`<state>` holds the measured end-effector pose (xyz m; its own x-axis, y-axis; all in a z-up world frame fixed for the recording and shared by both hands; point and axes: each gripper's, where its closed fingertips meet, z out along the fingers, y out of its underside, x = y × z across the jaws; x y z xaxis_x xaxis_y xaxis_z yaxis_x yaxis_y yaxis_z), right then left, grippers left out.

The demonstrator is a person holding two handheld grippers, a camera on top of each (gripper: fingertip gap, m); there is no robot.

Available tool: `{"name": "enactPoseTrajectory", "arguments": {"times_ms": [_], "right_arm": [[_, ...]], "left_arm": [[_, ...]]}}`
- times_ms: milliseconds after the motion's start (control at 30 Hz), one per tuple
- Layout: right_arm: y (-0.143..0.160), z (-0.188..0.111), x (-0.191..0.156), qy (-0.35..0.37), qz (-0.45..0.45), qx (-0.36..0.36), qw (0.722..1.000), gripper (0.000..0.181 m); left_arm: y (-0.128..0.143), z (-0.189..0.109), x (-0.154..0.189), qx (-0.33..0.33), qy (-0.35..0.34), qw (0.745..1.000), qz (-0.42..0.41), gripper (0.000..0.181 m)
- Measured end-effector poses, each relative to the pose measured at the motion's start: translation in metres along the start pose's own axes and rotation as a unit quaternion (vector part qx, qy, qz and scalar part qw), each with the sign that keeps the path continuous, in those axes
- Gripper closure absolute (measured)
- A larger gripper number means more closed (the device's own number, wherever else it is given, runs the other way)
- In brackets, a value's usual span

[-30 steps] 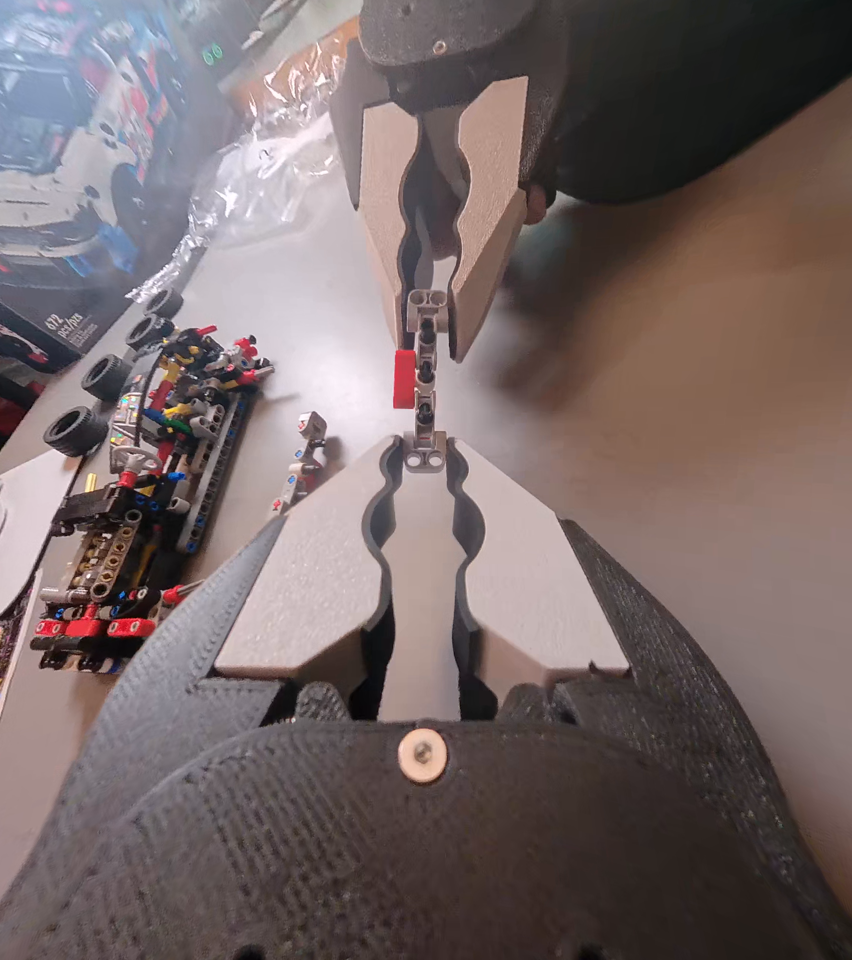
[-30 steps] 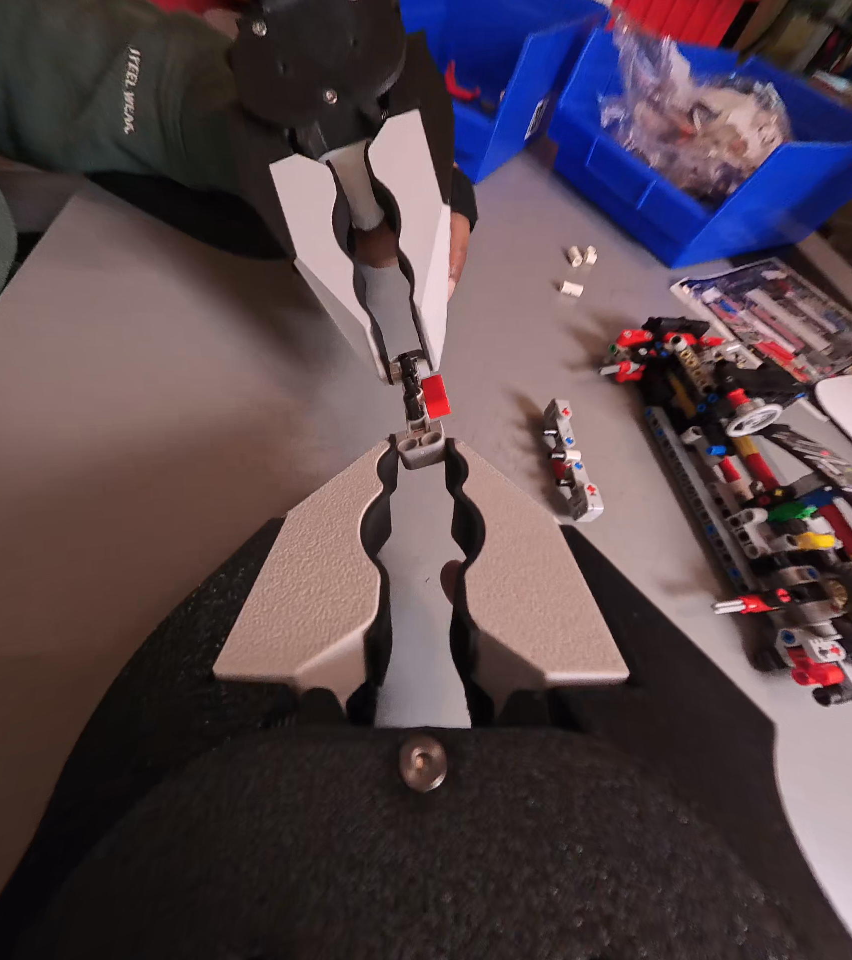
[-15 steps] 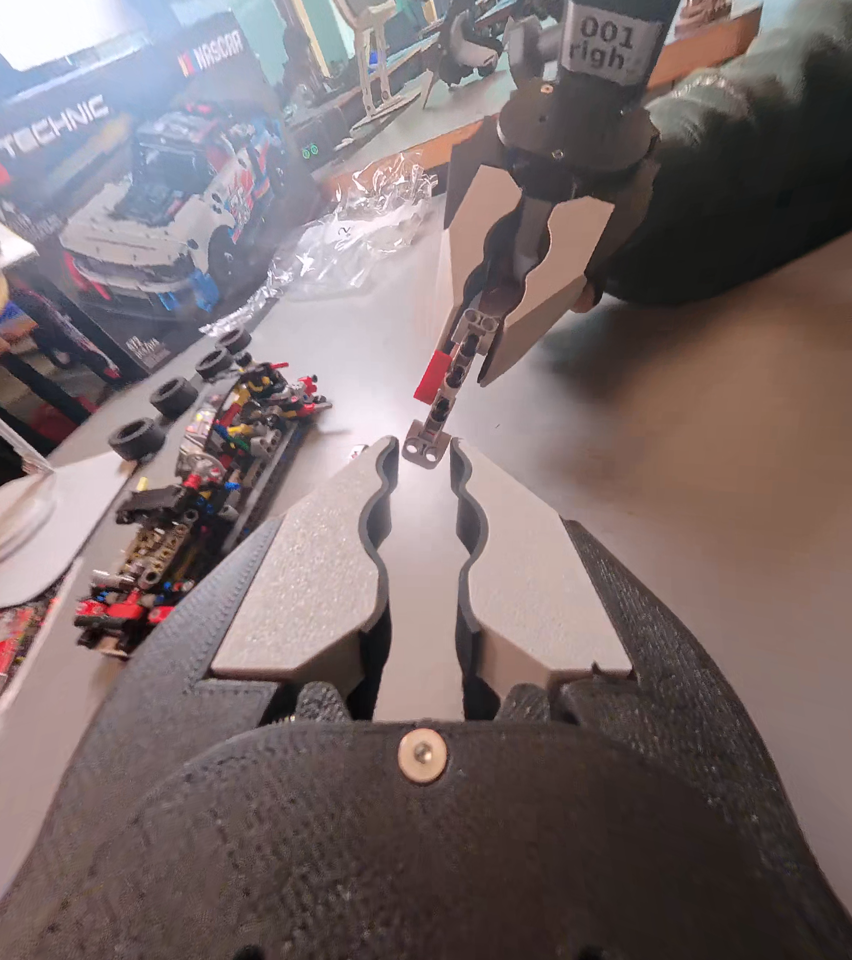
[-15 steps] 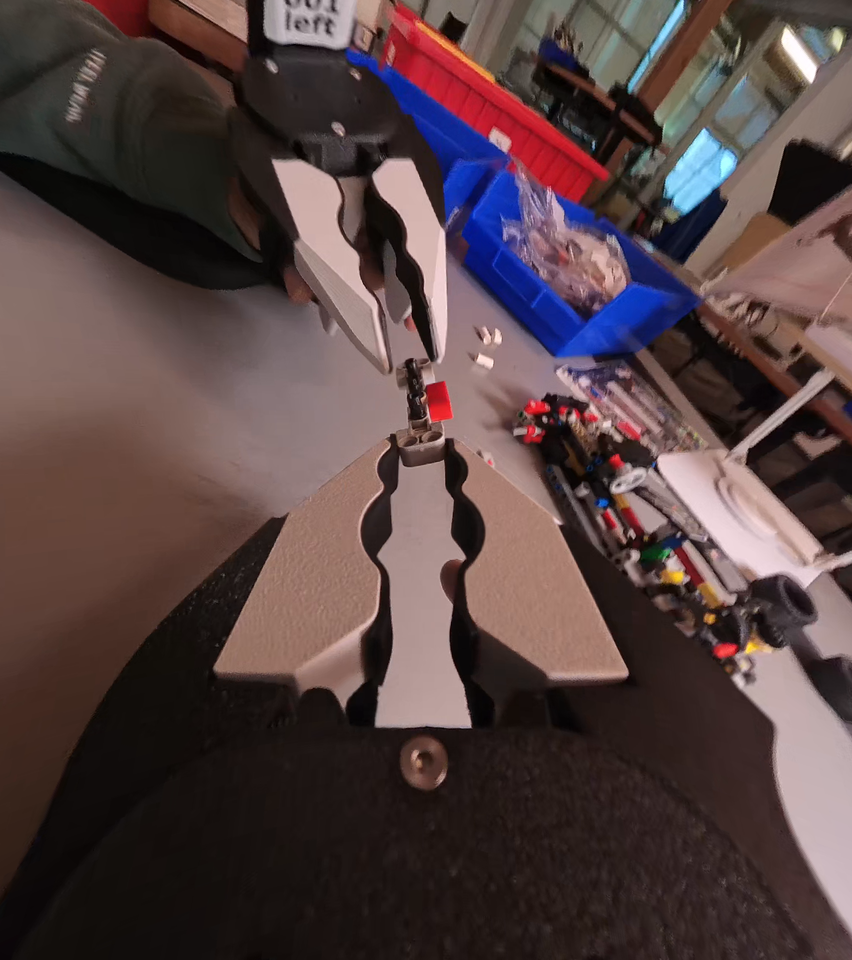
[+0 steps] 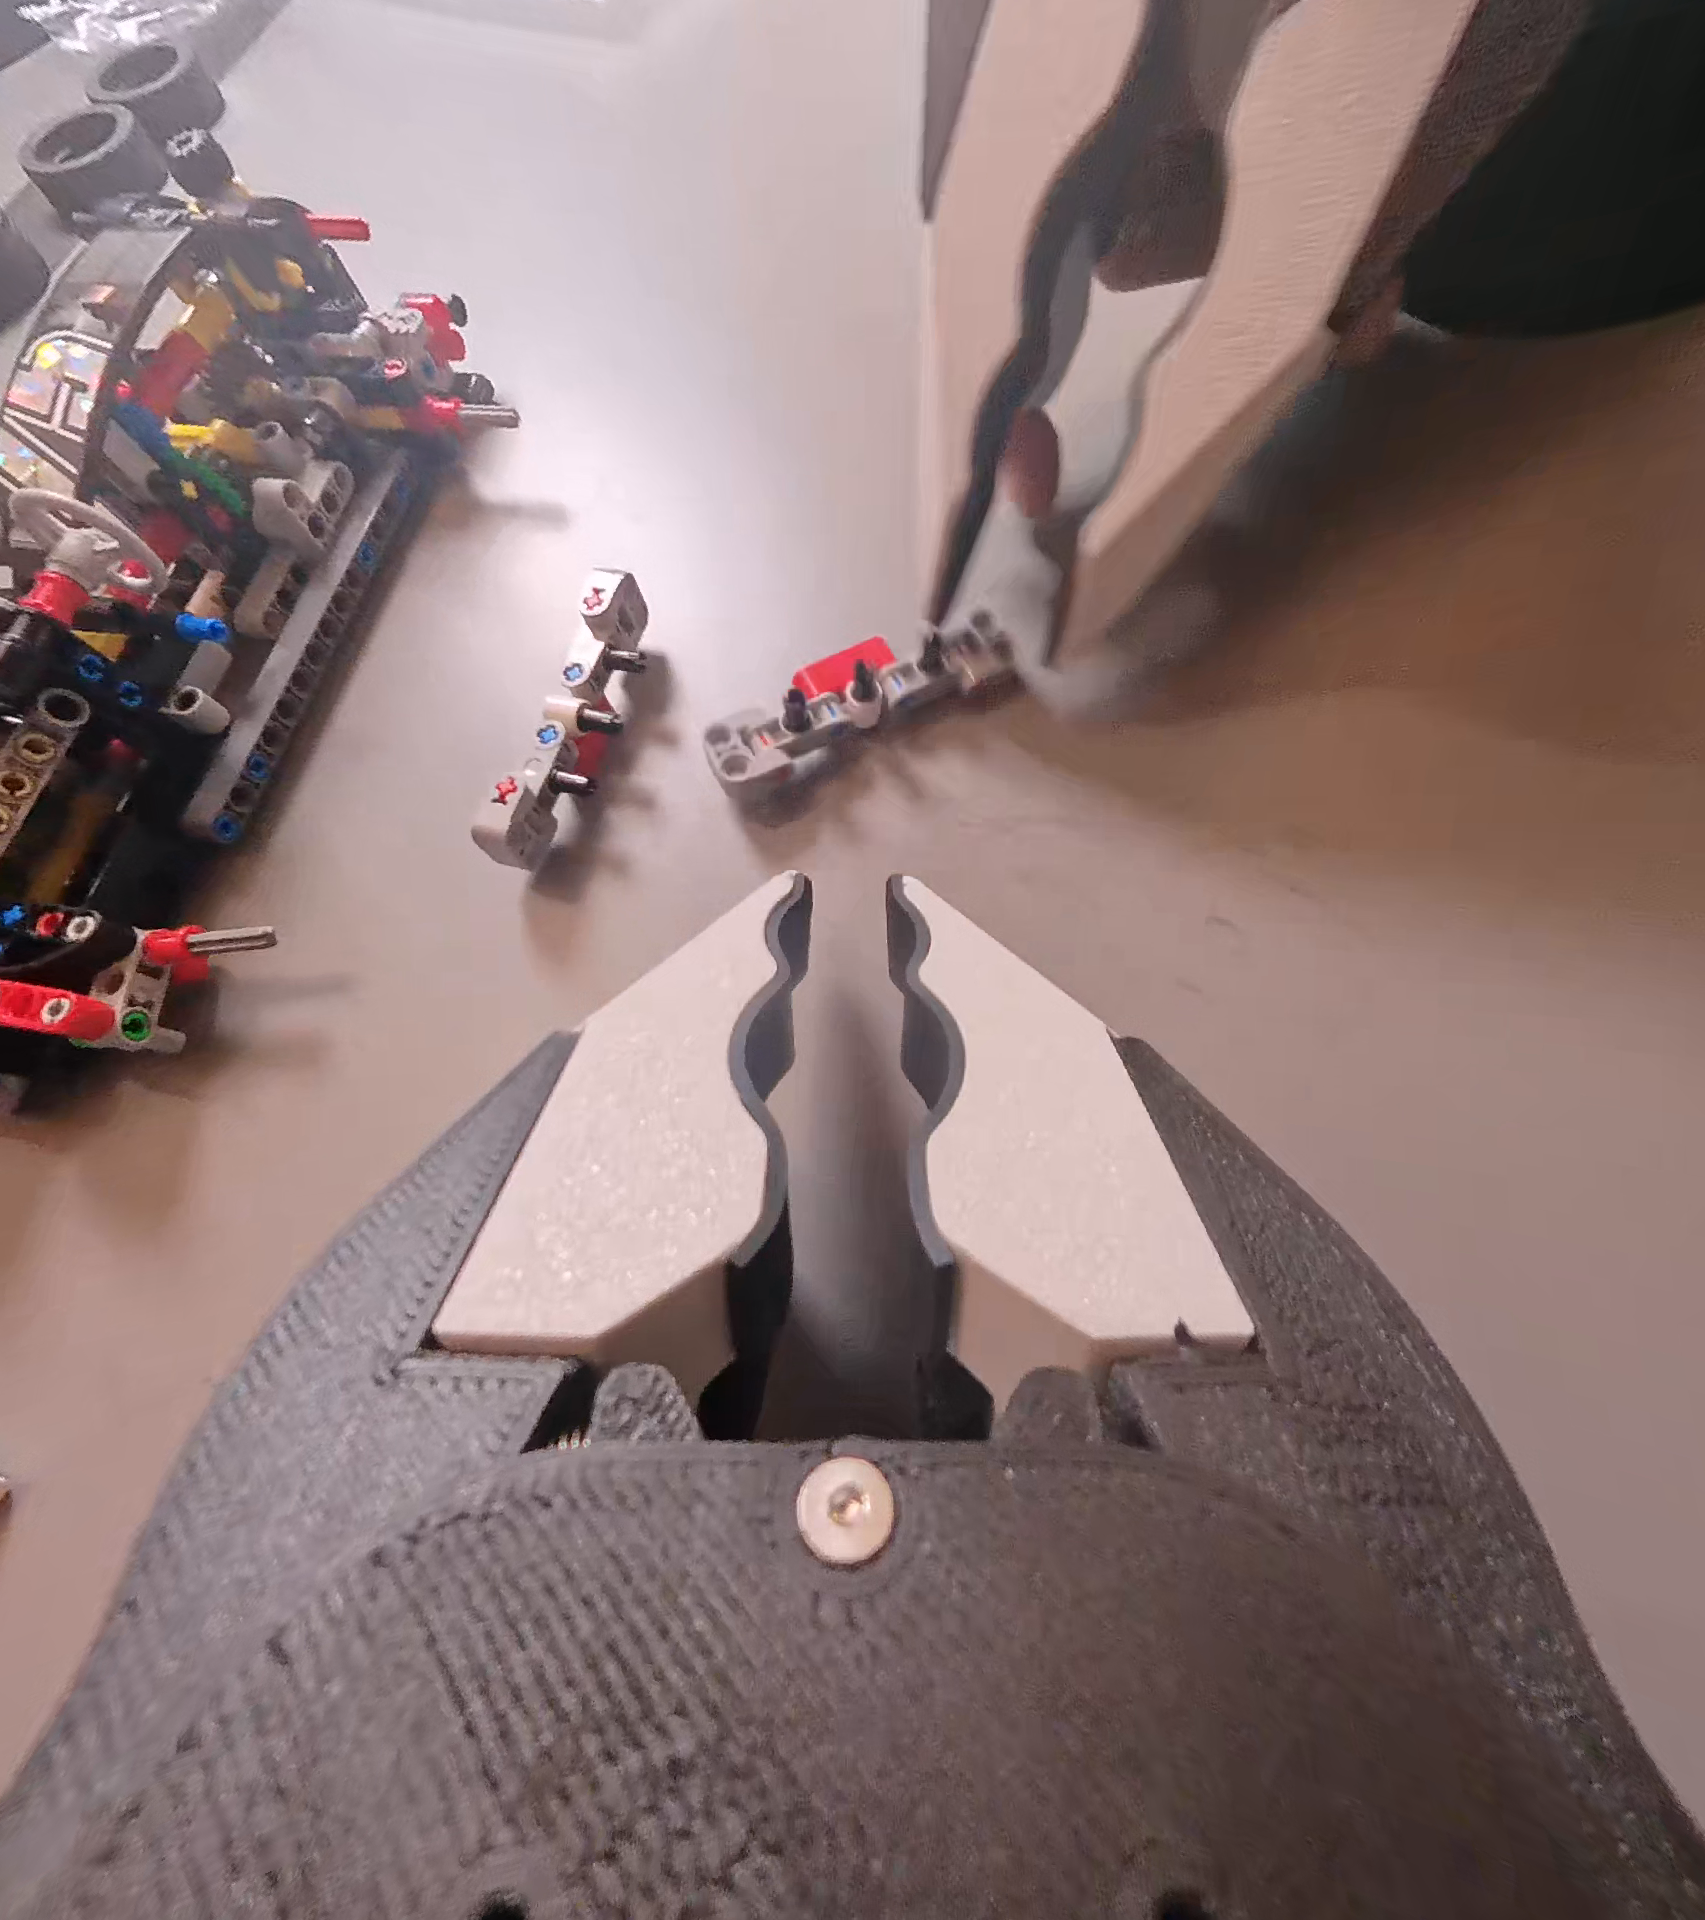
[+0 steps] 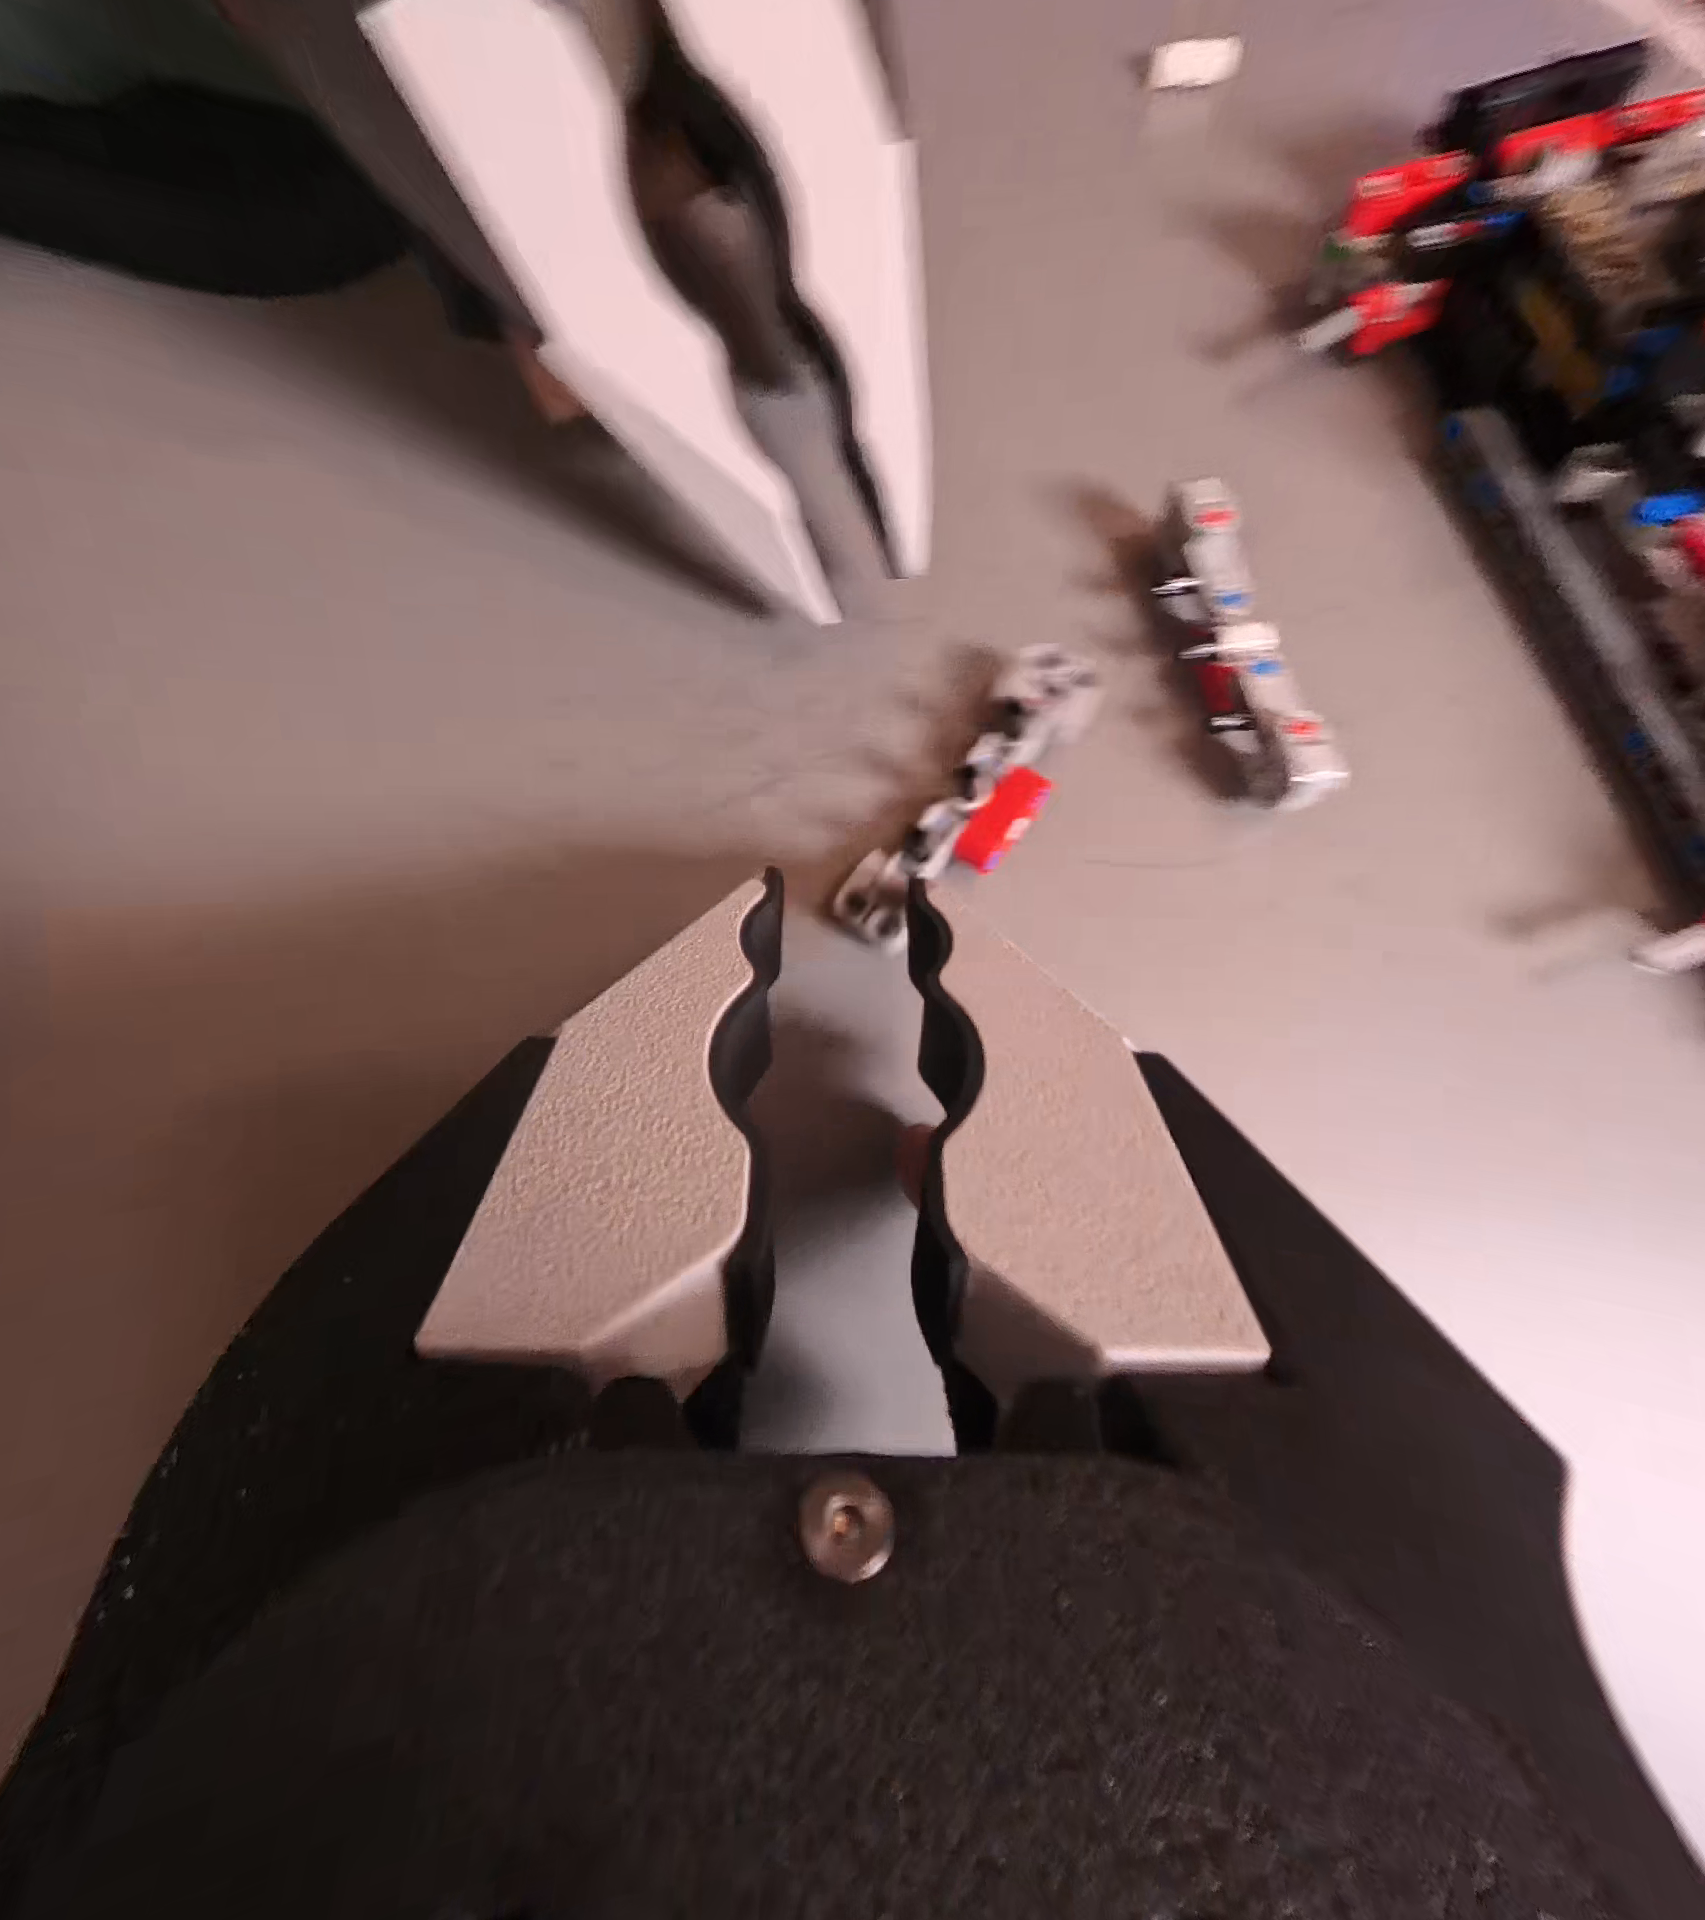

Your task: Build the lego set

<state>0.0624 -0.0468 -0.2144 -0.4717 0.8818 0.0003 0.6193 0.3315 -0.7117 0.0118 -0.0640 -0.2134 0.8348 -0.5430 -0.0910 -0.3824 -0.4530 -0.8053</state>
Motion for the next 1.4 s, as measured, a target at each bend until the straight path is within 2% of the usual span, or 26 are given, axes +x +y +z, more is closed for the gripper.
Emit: {"name": "enactPoseTrajectory", "arguments": {"times_ms": [67, 167, 267, 333, 433, 533, 633, 767, 900, 1000, 1233, 1300, 1400], "right_arm": [[0.001, -0.002, -0.024, -0.061, -0.019, -0.006, 0.998, 0.154], [-0.01, -0.01, -0.029, -0.096, -0.012, 0.037, 0.995, 0.154], [-0.018, -0.018, -0.007, -0.056, -0.012, 0.081, 0.995, 0.163], [-0.008, -0.012, 0.013, -0.006, -0.007, 0.048, 0.999, 0.166], [0.0, 0.002, 0.006, -0.001, -0.031, 0.009, 0.999, 0.168], [-0.01, 0.014, -0.005, 0.025, -0.102, 0.003, 0.994, 0.178], [-0.03, 0.015, -0.025, -0.016, -0.112, 0.06, 0.992, 0.167], [-0.042, -0.008, 0.001, 0.012, -0.078, 0.122, 0.989, 0.165], [-0.015, -0.012, 0.036, 0.075, -0.089, 0.064, 0.991, 0.162], [0.003, -0.005, 0.035, 0.06, -0.079, 0.023, 0.995, 0.155], [-0.006, 0.002, 0.004, 0.002, -0.021, 0.023, 1.0, 0.148], [-0.008, 0.008, 0.002, 0.012, 0.004, 0.013, 1.0, 0.139], [-0.008, 0.012, 0.008, 0.053, -0.008, -0.006, 0.999, 0.14]], "left_arm": [[0.0, -0.001, 0.002, 0.002, 0.009, 1.0, -0.002, 0.168], [0.0, -0.002, 0.005, 0.004, 0.022, 1.0, -0.006, 0.168], [-0.001, -0.003, 0.012, 0.006, 0.039, 0.999, -0.011, 0.165], [-0.002, -0.002, 0.017, 0.005, 0.053, 0.998, -0.015, 0.161], [-0.001, 0.0, 0.022, -0.004, 0.065, 0.998, -0.015, 0.153], [-0.001, 0.0, 0.025, -0.003, 0.075, 0.997, -0.026, 0.143], [-0.001, 0.0, 0.024, -0.004, 0.075, 0.996, -0.039, 0.133], [0.002, 0.002, 0.019, -0.017, 0.052, 0.998, -0.034, 0.134], [0.003, 0.01, 0.009, -0.03, 0.026, 0.999, -0.031, 0.14], [0.002, 0.014, 0.003, -0.034, 0.026, 0.998, -0.034, 0.141], [0.003, 0.013, 0.003, -0.034, 0.024, 0.999, -0.026, 0.149], [0.003, 0.011, 0.001, -0.031, 0.018, 0.999, -0.03, 0.149], [0.003, 0.009, -0.003, -0.024, 0.015, 0.999, -0.038, 0.148]]}}
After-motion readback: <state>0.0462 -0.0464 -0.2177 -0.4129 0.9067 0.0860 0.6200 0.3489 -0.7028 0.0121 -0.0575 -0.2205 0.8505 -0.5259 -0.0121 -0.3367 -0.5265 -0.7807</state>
